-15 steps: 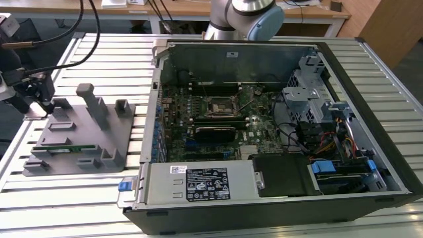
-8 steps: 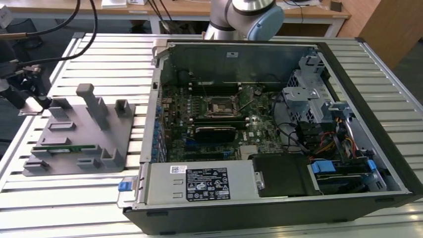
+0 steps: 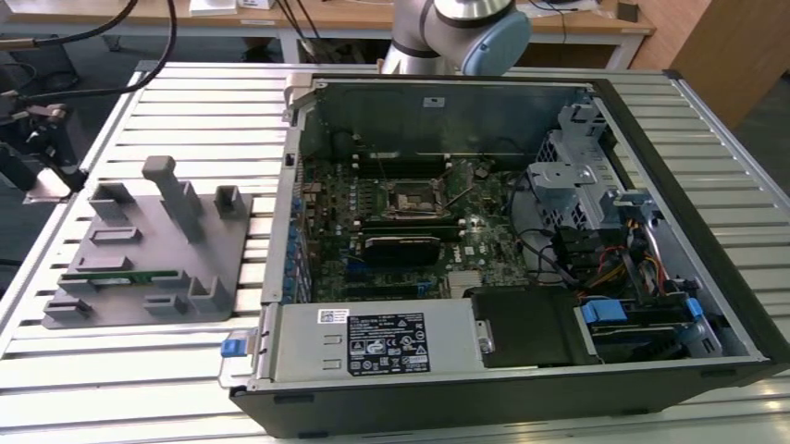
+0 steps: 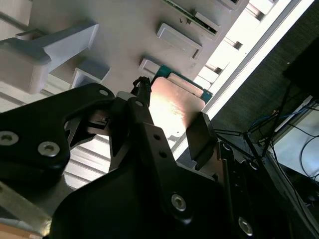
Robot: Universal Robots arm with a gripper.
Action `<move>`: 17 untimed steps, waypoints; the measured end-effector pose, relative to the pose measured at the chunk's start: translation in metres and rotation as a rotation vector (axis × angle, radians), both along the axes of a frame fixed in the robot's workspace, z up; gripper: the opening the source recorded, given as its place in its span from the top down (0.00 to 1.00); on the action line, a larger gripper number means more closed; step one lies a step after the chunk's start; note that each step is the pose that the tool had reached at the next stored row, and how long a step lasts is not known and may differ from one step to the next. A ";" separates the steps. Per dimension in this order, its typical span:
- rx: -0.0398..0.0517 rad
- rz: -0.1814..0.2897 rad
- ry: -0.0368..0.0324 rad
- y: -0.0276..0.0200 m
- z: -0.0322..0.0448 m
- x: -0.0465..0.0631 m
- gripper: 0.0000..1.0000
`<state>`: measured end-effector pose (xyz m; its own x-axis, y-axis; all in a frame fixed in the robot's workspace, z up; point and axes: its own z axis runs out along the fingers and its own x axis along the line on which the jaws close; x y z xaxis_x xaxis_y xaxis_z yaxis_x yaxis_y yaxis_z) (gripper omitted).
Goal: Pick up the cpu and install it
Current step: 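Pick up the cpu and move it towards the insertion slot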
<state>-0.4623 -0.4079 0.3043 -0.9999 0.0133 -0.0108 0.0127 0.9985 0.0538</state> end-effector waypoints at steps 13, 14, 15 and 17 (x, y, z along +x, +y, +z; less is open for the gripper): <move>0.0061 0.000 0.0000 0.0000 0.0329 0.000 0.47; 0.0065 0.000 0.0000 0.0000 0.0353 0.000 0.47; 0.0068 0.000 0.0000 0.0000 0.0380 0.000 0.47; 0.0072 0.000 0.0000 0.0000 0.0433 0.000 0.47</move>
<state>-0.4623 -0.4079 0.3475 -0.9999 0.0133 -0.0107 0.0126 0.9981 0.0610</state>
